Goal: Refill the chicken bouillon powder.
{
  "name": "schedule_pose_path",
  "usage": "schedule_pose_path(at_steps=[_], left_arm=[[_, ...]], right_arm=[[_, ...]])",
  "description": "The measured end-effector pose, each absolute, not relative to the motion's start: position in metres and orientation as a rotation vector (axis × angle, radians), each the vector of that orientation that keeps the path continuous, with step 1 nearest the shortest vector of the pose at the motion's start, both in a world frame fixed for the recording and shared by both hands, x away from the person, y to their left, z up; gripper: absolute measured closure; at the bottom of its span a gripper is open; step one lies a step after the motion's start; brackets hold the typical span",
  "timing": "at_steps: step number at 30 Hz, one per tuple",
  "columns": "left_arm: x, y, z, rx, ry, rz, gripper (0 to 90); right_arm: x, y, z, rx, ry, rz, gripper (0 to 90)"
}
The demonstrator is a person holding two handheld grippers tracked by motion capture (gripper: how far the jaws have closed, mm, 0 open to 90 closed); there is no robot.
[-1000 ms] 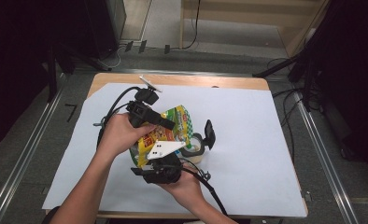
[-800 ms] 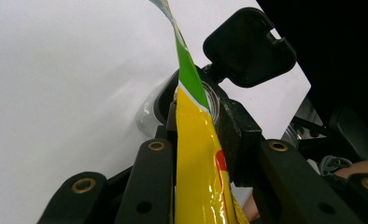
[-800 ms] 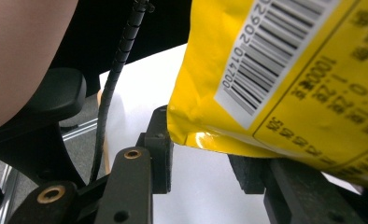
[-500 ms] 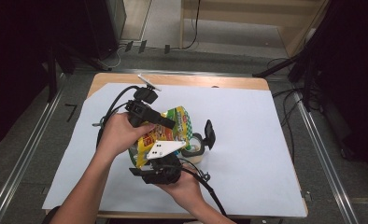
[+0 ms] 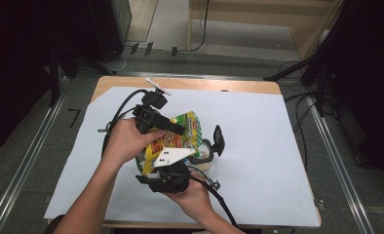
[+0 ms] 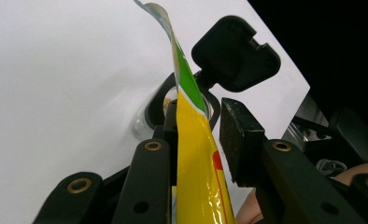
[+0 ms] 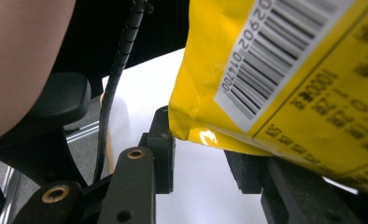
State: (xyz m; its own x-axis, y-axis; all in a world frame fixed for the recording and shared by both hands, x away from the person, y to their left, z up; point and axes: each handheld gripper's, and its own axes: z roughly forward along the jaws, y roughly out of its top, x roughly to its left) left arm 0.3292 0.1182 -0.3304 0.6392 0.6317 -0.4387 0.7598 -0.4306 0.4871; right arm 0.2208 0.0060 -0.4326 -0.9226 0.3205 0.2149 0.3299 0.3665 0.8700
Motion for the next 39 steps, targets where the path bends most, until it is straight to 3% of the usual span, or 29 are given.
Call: schedule_pose_path(at_steps=[39], left_arm=[[0.3284, 0.1127, -0.3293, 2.210, 1.069, -0.210, 72.2]], right_arm=[[0.2221, 0.0042, -0.4352, -0.616, -2.604, -1.658, 68.3]])
